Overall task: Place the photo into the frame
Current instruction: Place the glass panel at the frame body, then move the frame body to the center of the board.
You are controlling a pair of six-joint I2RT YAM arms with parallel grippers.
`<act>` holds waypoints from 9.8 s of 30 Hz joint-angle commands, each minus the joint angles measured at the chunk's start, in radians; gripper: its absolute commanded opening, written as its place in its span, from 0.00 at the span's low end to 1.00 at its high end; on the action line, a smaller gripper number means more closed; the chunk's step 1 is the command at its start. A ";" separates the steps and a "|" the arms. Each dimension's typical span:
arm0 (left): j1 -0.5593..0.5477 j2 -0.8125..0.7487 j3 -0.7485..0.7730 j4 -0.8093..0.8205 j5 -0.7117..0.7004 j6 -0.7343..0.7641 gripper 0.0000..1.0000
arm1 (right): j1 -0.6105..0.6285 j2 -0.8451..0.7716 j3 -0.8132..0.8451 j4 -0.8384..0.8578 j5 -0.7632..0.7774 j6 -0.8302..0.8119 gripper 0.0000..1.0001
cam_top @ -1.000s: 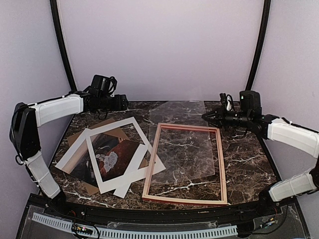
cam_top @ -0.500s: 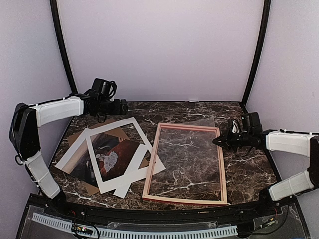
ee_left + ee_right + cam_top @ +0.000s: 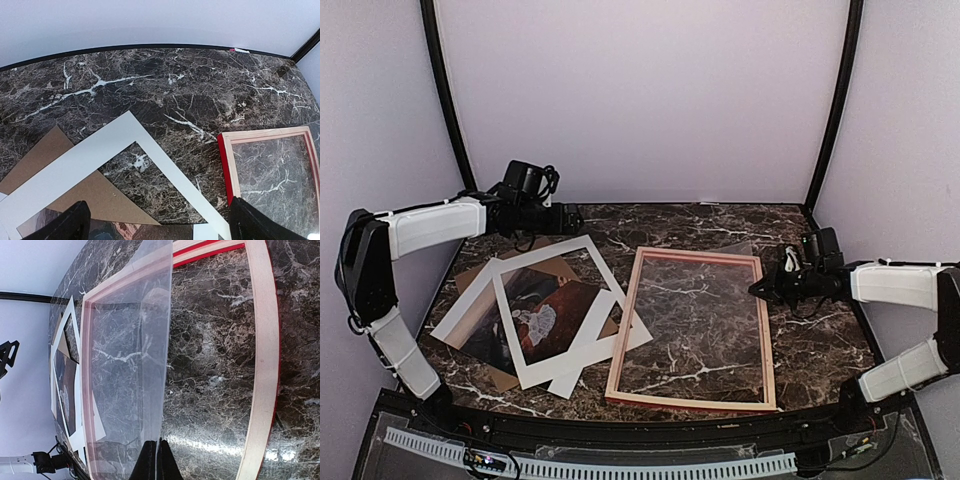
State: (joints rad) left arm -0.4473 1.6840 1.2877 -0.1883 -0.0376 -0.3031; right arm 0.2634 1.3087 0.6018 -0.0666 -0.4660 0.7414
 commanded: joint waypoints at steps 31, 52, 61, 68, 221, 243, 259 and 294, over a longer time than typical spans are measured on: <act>-0.135 0.033 -0.013 0.061 0.061 -0.039 0.99 | -0.006 -0.056 -0.026 -0.057 0.039 -0.035 0.00; -0.136 0.048 0.002 0.060 0.059 -0.028 0.99 | -0.006 -0.050 -0.031 -0.053 0.064 -0.030 0.00; -0.137 0.053 0.002 0.060 0.060 -0.027 0.99 | -0.004 -0.035 -0.031 -0.019 0.046 -0.029 0.00; -0.139 0.062 0.001 0.063 0.064 -0.030 0.99 | 0.000 -0.046 -0.034 0.039 0.022 -0.047 0.00; -0.010 -0.050 -0.354 -0.218 -0.119 -0.168 0.97 | -0.294 0.500 0.537 -0.382 0.408 -0.659 0.25; 0.011 0.079 -0.347 -0.318 -0.284 -0.108 0.83 | -0.338 0.499 0.588 -0.440 0.568 -0.737 0.25; 0.126 -0.005 -0.379 -0.254 -0.168 -0.109 0.79 | -0.360 0.466 0.602 -0.427 0.531 -0.753 0.26; 0.051 0.012 -0.410 -0.334 -0.231 -0.166 0.67 | -0.360 0.454 0.370 -0.285 0.428 -0.621 0.24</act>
State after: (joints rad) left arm -0.4034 1.6329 0.8688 -0.3717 -0.1665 -0.5041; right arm -0.0929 1.7241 0.9577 -0.3588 -0.0757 0.1291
